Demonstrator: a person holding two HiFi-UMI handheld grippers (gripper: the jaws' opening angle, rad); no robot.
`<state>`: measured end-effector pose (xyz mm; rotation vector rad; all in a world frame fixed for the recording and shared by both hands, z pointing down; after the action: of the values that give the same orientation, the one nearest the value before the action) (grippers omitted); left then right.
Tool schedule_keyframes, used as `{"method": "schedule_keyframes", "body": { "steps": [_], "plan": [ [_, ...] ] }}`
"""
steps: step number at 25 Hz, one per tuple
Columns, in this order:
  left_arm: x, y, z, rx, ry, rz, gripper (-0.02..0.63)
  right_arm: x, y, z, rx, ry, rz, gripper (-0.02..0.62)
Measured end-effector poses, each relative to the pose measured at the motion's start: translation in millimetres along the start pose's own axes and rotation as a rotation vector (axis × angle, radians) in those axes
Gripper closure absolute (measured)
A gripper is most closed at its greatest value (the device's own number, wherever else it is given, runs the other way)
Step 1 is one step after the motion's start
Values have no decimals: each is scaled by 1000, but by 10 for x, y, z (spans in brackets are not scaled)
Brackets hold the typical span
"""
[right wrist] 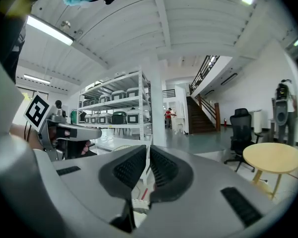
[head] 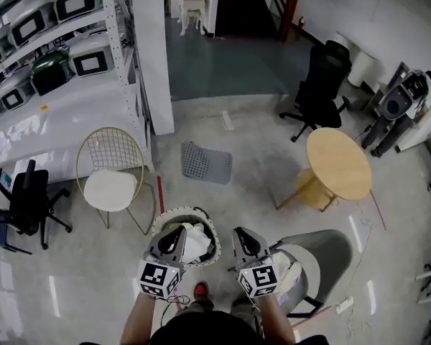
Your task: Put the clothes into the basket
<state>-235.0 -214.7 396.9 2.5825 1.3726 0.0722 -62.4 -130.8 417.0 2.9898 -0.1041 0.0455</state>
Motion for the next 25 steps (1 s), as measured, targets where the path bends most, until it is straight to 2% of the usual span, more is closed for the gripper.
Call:
{"method": "schedule_keyframes", "body": {
  "steps": [7, 14, 19, 25],
  "plan": [
    [539, 534, 30, -18, 24, -213, 598, 555, -600, -70, -5, 28, -229, 549],
    [1145, 805, 5, -47, 44, -432, 598, 796, -1361, -185, -21, 84, -468, 549],
    [1817, 951, 38, -65, 75, -555, 598, 1064, -1963, -229, -20, 126, -586, 549],
    [2469, 1043, -51, -93, 80, -637, 598, 1338, -2560, -381, -36, 154, -675, 549]
  ]
}}
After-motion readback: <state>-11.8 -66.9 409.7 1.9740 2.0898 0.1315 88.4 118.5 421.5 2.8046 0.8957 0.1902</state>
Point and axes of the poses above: the fingertips, and each gripper's own axes: y forward along the fingers, x to its right, z out of its top, the point moved 4 cm from there along -y, backward along the fingers, and after that the axes turned 3 degrees about -x, right-handed, at the moved point
